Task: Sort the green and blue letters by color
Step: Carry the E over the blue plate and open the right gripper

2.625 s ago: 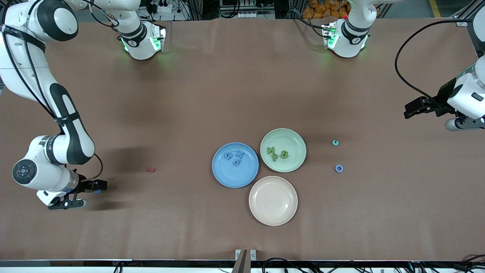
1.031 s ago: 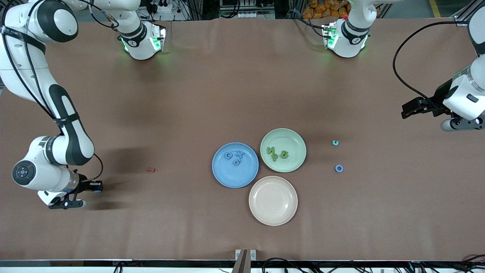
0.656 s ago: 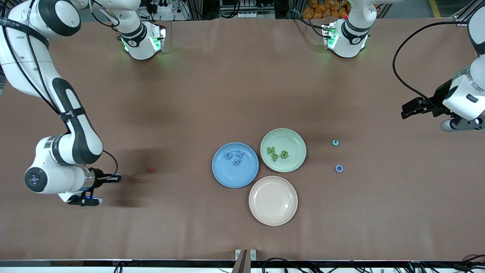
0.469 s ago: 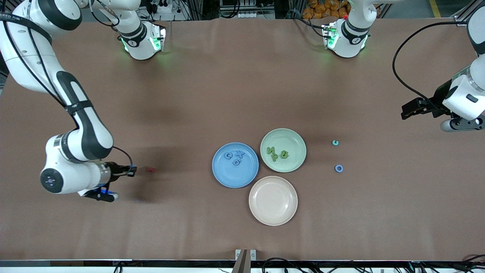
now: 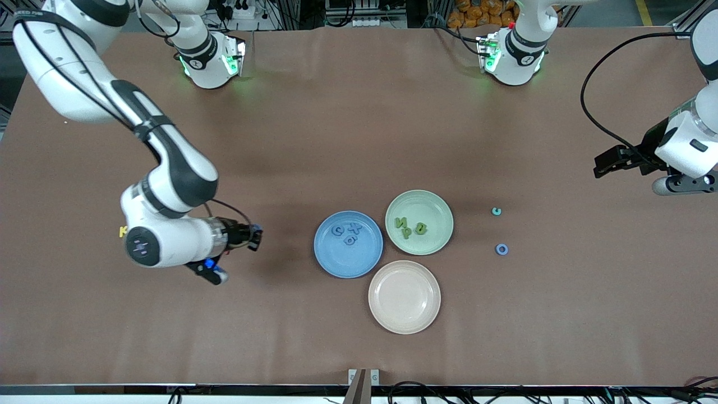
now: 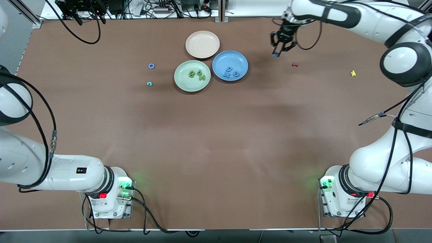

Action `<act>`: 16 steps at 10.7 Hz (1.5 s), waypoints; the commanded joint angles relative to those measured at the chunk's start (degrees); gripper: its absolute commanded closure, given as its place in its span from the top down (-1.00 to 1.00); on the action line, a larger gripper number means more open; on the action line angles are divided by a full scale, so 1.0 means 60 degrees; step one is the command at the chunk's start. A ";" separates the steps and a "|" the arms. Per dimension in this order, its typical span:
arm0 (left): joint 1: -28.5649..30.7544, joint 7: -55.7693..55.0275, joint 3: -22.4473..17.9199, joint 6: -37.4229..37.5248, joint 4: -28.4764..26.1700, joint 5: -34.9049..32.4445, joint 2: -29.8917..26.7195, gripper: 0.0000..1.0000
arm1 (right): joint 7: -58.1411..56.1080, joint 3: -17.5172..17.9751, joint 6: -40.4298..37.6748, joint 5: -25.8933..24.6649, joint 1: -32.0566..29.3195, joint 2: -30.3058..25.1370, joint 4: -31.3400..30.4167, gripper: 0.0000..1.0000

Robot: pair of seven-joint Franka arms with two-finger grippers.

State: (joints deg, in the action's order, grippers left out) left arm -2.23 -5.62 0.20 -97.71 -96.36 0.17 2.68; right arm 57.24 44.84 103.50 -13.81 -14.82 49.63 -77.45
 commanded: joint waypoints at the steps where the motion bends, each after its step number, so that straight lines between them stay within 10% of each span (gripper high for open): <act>1: -0.0038 0.0262 -0.0062 -0.0136 -0.0112 0.0133 -0.0125 1.00 | 0.2552 -0.0031 0.1377 0.0018 0.1380 0.0151 -0.0056 -1.00; 5: -0.0067 0.0277 -0.0062 -0.0136 -0.0068 0.0118 -0.0095 1.00 | 0.4664 -0.0936 0.3356 0.0104 0.3109 0.0298 -0.0056 -1.00; 6: -0.0053 0.0277 -0.0062 -0.0136 -0.0068 0.0118 -0.0095 1.00 | 0.5075 -0.1258 0.3563 0.0134 0.3520 0.0298 -0.0056 -0.39; 7: -0.0038 0.0277 -0.0062 -0.0136 -0.0054 0.0118 -0.0095 1.00 | 0.5311 -0.1552 0.3580 0.0120 0.3872 0.0284 -0.0056 0.66; 8: -0.0038 0.0277 -0.0062 -0.0136 -0.0054 0.0118 -0.0095 1.00 | 0.5502 -0.1729 0.3594 0.0062 0.4107 0.0269 -0.0042 1.00; 16: -0.0009 0.0277 -0.0062 -0.0195 -0.0039 0.0118 -0.0066 1.00 | 0.4127 -0.1848 0.2277 -0.0128 0.3671 -0.0185 -0.0173 1.00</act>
State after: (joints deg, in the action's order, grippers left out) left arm -2.22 -5.60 0.12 -98.20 -96.36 0.17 2.69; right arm 84.23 34.16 119.20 -13.82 8.00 50.36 -77.16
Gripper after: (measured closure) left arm 0.000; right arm 0.000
